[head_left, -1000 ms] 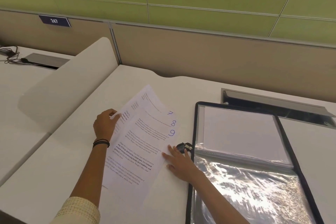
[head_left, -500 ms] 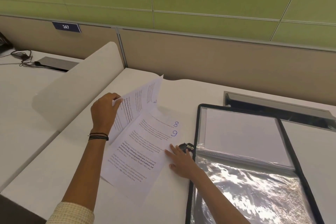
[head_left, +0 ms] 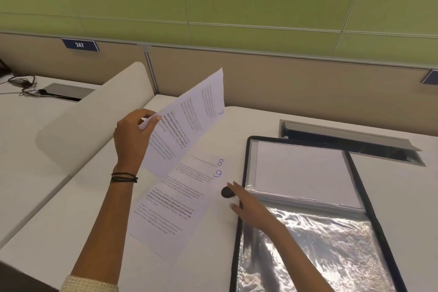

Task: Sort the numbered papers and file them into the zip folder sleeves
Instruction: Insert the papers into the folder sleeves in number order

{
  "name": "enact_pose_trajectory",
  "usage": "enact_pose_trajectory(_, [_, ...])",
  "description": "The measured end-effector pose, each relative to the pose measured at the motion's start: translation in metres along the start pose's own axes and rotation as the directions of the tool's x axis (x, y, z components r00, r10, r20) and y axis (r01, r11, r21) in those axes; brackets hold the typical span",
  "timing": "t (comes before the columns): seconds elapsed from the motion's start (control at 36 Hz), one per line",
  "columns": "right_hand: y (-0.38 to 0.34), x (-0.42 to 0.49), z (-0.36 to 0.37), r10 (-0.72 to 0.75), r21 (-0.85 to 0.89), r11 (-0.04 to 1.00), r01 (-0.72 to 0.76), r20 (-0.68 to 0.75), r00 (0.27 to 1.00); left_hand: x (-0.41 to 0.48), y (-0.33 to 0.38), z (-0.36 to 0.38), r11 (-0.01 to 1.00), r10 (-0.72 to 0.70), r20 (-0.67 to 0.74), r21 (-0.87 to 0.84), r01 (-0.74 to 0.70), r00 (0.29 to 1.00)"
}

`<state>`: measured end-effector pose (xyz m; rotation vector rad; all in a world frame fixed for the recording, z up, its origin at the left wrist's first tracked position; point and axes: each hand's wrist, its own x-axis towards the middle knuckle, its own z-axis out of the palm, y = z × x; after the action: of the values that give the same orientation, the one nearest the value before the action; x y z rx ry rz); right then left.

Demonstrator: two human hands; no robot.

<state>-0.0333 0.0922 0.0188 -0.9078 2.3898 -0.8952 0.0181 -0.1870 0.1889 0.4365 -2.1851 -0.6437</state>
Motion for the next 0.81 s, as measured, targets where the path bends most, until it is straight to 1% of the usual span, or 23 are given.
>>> enact_pose_trajectory(0.08, [0.008, -0.017, -0.004, 0.053, 0.149, 0.988, -0.046, -0.040, 0.998, -0.002, 0.012, 0.005, 0.996, -0.020, 0.011, -0.083, 0.021, 1.000])
enact_pose_trajectory(0.17, [0.017, -0.035, -0.007, 0.064, 0.234, 0.971, -0.042, -0.084, 0.994, -0.005, 0.026, 0.012, 0.986, -0.029, 0.037, -0.162, 0.034, 0.999])
enact_pose_trajectory(0.25, [0.023, -0.052, -0.013, 0.099, 0.297, 0.953, -0.054, -0.138, 0.985, -0.011, 0.041, 0.021, 0.973, -0.024, 0.074, -0.229, 0.040, 0.997])
enact_pose_trajectory(0.44, [0.040, -0.086, -0.031, 0.230, 0.452, 0.886, -0.106, -0.229, 0.946, -0.032, 0.083, 0.044, 0.926, -0.029, 0.210, -0.362, 0.106, 0.977])
enact_pose_trajectory(0.56, [0.050, -0.105, -0.042, 0.308, 0.571, 0.816, -0.093, -0.293, 0.905, -0.046, 0.103, 0.059, 0.889, 0.003, 0.297, -0.439, 0.134, 0.955])
enact_pose_trajectory(0.67, [0.058, -0.123, -0.054, 0.404, 0.720, 0.691, -0.065, -0.310, 0.861, -0.061, 0.121, 0.074, 0.864, 0.050, 0.375, -0.481, 0.148, 0.925])
enact_pose_trajectory(0.81, [0.072, -0.151, -0.064, 0.503, 0.812, 0.582, -0.035, -0.326, 0.800, -0.081, 0.140, 0.090, 0.834, 0.072, 0.483, -0.509, 0.213, 0.873])
